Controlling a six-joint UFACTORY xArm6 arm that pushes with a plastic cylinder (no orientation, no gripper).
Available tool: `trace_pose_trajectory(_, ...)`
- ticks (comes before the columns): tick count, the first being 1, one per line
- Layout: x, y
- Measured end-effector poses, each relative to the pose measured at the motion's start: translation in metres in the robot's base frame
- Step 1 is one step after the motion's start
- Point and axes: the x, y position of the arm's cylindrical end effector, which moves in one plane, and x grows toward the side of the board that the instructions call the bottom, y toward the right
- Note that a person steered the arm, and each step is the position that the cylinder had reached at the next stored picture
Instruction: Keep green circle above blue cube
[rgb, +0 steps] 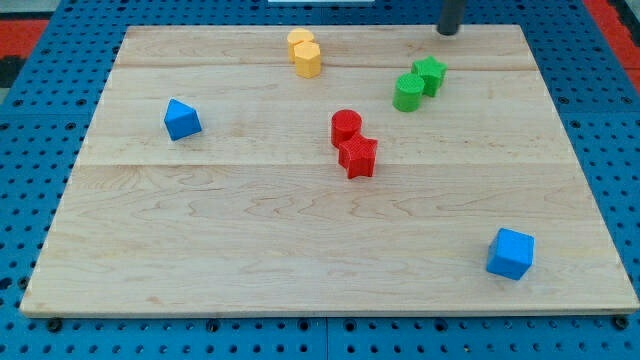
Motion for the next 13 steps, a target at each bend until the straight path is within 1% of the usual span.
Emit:
trace_pose_trajectory(4, 0.001, -0.092)
trace_pose_trajectory(5, 0.000, -0.081)
trace_pose_trajectory(7, -0.001, -0.040)
trace_pose_trajectory(8, 0.000, -0.044)
trace_pose_trajectory(9, 0.017, -0.053)
trace_pose_trajectory(10, 0.022, -0.053)
trace_pose_trajectory(13, 0.019, -0.047)
